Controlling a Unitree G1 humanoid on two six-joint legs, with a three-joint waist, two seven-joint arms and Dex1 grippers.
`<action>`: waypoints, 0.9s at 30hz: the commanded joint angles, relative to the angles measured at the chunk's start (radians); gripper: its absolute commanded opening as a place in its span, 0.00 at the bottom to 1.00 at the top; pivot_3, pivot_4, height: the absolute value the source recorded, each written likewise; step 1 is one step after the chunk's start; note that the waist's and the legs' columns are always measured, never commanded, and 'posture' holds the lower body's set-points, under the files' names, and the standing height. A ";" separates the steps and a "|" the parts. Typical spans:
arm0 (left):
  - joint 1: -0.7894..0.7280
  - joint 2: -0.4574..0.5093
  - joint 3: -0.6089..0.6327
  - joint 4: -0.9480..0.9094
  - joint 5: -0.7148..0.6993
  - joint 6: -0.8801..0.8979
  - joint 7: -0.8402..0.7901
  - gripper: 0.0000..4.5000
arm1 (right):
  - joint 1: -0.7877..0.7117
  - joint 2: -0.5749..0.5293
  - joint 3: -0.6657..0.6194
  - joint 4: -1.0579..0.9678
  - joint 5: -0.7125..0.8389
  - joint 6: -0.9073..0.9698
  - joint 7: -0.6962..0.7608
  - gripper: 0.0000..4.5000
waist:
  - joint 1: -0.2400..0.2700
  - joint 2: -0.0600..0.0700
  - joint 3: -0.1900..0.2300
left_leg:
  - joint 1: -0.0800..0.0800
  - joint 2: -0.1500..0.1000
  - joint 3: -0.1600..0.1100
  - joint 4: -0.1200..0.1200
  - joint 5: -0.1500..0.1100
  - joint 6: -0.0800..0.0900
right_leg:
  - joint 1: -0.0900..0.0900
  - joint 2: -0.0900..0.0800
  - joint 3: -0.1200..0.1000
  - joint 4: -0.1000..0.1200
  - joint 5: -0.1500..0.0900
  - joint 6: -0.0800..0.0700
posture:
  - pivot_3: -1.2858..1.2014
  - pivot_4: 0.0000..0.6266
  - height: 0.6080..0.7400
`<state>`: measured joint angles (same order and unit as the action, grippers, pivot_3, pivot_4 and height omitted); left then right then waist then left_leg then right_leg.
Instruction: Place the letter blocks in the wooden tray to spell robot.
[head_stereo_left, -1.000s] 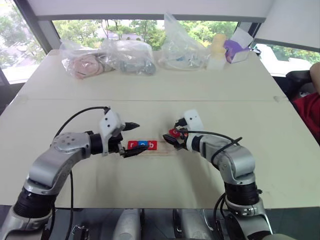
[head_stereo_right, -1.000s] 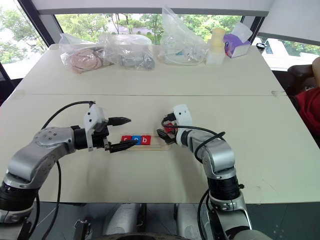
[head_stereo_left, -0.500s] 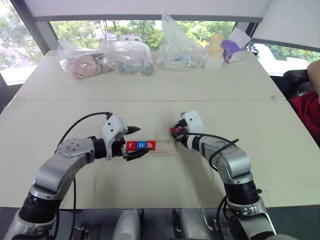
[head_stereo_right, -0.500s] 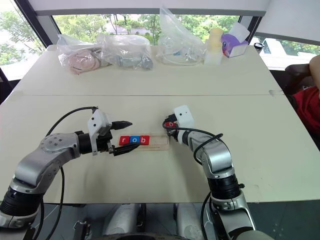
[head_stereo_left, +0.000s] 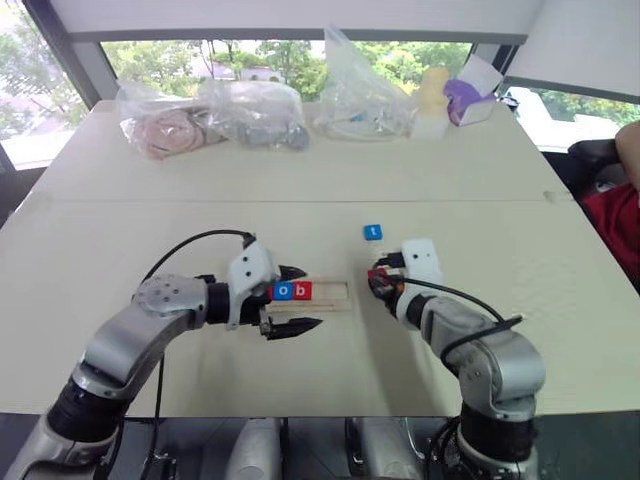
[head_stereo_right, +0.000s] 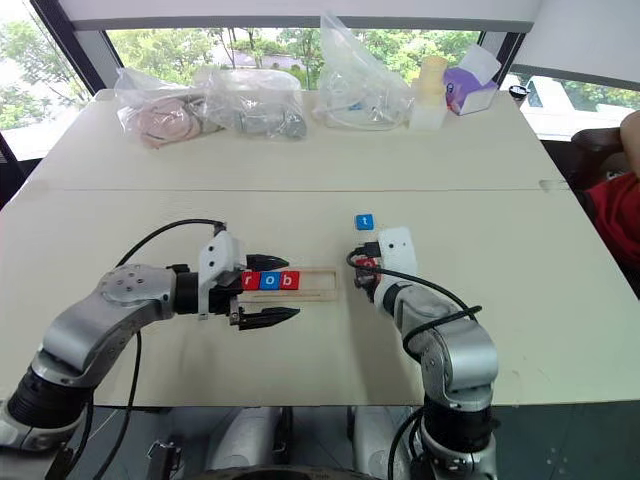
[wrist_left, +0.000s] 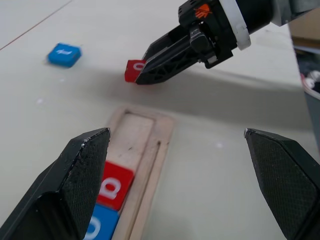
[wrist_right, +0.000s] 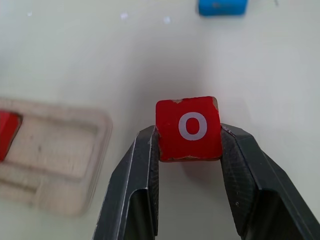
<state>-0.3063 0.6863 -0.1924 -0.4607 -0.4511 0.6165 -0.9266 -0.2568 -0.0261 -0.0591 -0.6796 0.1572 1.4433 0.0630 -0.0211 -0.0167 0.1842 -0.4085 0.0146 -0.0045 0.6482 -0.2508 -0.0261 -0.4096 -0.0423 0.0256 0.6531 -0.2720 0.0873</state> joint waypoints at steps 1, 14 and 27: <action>-0.035 -0.007 -0.037 0.020 0.023 -0.031 -0.032 1.00 | 0.000 0.027 -0.058 -0.082 -0.029 0.049 -0.046 0.25 | 0.003 0.000 0.000 | 0.000 0.000 0.000 0.000 0.000 0.000 | 0.000 0.000 0.000 0.000 0.000 0.000 | 0.52 0.24 0.96; -0.052 -0.050 -0.020 0.122 0.042 -0.073 -0.058 1.00 | 0.012 0.041 -0.115 -0.063 -0.016 -0.003 -0.031 0.93 | 0.003 0.000 0.000 | 0.000 0.000 0.000 0.000 0.000 0.000 | 0.001 0.000 0.000 -0.001 0.000 0.000 | 0.52 0.24 0.96; 0.155 0.080 0.170 0.071 -0.071 -0.076 -0.150 1.00 | 0.068 -0.687 0.001 0.496 0.127 -1.052 1.042 0.93 | -0.001 0.000 0.001 | 0.000 0.000 0.001 -0.001 -0.001 0.002 | 0.002 0.000 -0.001 -0.004 -0.001 0.002 | 0.52 0.24 0.96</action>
<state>-0.1557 0.7519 -0.0596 -0.3473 -0.4945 0.5581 -1.0540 -0.1662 -0.6912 -0.0768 -0.2605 0.3143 0.5487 1.0130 -0.0222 -0.0166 0.1850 -0.4079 0.0148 -0.0015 0.6477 -0.2518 -0.0243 -0.4073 -0.0423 0.0257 0.6488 -0.2726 0.0888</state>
